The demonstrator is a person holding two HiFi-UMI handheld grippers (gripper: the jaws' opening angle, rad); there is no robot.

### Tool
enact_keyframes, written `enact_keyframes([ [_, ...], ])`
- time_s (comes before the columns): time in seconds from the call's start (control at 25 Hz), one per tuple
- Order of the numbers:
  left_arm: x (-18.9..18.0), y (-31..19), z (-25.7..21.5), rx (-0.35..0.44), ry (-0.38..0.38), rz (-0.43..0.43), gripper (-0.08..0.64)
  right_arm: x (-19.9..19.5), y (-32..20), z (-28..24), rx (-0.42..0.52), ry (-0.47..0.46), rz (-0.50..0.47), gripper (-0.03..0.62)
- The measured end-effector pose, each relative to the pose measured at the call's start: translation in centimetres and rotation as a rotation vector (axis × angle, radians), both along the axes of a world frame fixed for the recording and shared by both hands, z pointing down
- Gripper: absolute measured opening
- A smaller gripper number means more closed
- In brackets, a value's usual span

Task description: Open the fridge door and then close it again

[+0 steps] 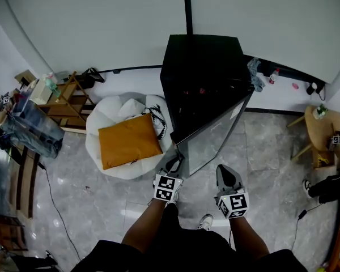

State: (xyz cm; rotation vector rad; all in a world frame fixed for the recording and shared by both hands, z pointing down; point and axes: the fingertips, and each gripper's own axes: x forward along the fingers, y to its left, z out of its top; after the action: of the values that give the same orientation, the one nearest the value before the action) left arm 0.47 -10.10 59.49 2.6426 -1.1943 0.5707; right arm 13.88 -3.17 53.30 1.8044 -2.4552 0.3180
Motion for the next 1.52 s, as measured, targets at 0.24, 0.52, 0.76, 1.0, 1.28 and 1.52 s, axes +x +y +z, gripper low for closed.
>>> enact_keyframes([
  [0.24, 2.3, 3.2, -0.6, 0.026, 0.001, 0.024, 0.061, 1.0, 2.5, -0.2, 0.006, 0.039, -0.042, 0.014],
  [0.52, 4.9, 6.4, -0.7, 0.025, 0.003, -0.014, 0.057, 2.2, 4.1, -0.2, 0.027, 0.026, -0.072, 0.014],
  [0.76, 7.0, 8.6, -0.6, 0.018, -0.012, -0.039, 0.055, 2.6, 5.4, -0.6, 0.063, 0.042, -0.104, 0.014],
  [1.0, 9.1, 11.0, -0.7, 0.017, 0.024, -0.026, 0.055, 3.1, 6.7, -1.2, 0.084, 0.057, -0.108, 0.014],
  [1.28, 11.8, 13.0, -1.1, 0.014, 0.071, 0.008, 0.055, 4.1, 7.9, -0.4, 0.067, 0.069, -0.099, 0.014],
  [1.52, 13.3, 14.3, -1.3, 0.030, 0.063, 0.074, 0.041, 4.5, 8.2, -0.3, 0.059, 0.064, -0.089, 0.014],
])
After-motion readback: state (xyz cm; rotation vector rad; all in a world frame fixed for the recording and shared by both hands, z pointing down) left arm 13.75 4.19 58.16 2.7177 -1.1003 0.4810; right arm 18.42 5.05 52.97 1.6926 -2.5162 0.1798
